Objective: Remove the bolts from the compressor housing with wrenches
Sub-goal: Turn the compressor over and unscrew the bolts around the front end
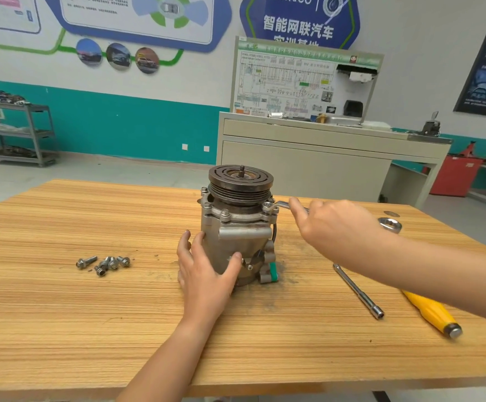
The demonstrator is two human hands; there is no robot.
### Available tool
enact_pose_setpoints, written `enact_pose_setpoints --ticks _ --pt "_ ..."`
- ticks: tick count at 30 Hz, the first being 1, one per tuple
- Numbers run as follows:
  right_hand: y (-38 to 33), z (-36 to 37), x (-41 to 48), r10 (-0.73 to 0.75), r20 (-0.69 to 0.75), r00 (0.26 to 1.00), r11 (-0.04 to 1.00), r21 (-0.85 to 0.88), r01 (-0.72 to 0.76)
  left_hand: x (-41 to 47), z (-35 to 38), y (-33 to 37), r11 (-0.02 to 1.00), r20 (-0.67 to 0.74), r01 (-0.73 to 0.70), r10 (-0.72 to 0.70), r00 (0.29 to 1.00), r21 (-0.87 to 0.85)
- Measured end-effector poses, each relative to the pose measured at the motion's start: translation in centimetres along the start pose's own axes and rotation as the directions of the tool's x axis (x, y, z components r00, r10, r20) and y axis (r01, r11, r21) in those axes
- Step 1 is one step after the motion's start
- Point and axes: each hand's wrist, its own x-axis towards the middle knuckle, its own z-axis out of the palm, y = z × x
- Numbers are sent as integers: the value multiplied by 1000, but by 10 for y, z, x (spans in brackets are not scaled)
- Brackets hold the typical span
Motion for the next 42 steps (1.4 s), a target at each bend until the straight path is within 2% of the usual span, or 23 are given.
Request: enact_pose_setpoints --ticks 3,8,19,24,27,28,30,31,32,33,34,35,36,37,39,40,42 --pt "4 -5 6 -17 12 1000 999 -37 18 -1 0 -1 998 17 -18 19 1000 -66" --pt "-1 -7 11 -49 46 998 997 -61 52 -1 0 0 997 18 -50 51 999 -51" --pt "40 48 36 9 -124 992 998 69 -1 0 1 1 998 26 -46 47 999 -47" --pt "29 65 69 85 -207 975 972 233 -36 1 0 0 997 23 -43 45 999 -65" --pt "14 71 83 155 -415 896 917 398 26 0 -1 -1 997 33 -30 33 999 -74" --pt "11 72 88 169 -432 886 904 426 35 0 -2 -1 997 37 -27 30 999 -76" --pt "9 75 93 224 -377 899 881 473 -21 0 -2 -1 997 45 -24 28 999 -74" --pt "11 75 92 303 -329 895 821 566 -70 0 -2 -1 997 47 -24 27 999 -72" --pt "14 75 88 428 -297 854 713 692 -117 0 -2 -1 997 48 -23 27 998 -70" --pt "16 72 83 544 -240 804 559 818 -134 0 -2 -1 997 47 -25 28 998 -70" --pt "18 67 75 625 -195 756 409 906 -105 0 -2 -1 997 45 -26 29 999 -69" --pt "19 62 65 663 -193 723 331 942 -52 0 -2 0 997 44 -24 27 999 -67" --pt "19 56 54 649 -213 730 345 938 -33 0 -1 0 998 43 -24 26 999 -64" --pt "19 51 43 595 -250 764 417 908 -28 0 -1 -1 998 43 -25 28 999 -62" --pt "17 44 18 443 -277 853 640 764 -84 0 0 -1 998 41 -31 34 999 -63" --pt "14 41 7 382 -246 891 722 681 -122 0 -1 -1 997 40 -34 36 999 -65" --pt "7 35 -7 311 -139 940 815 548 -188 0 -1 -2 997 37 -33 35 999 -66"
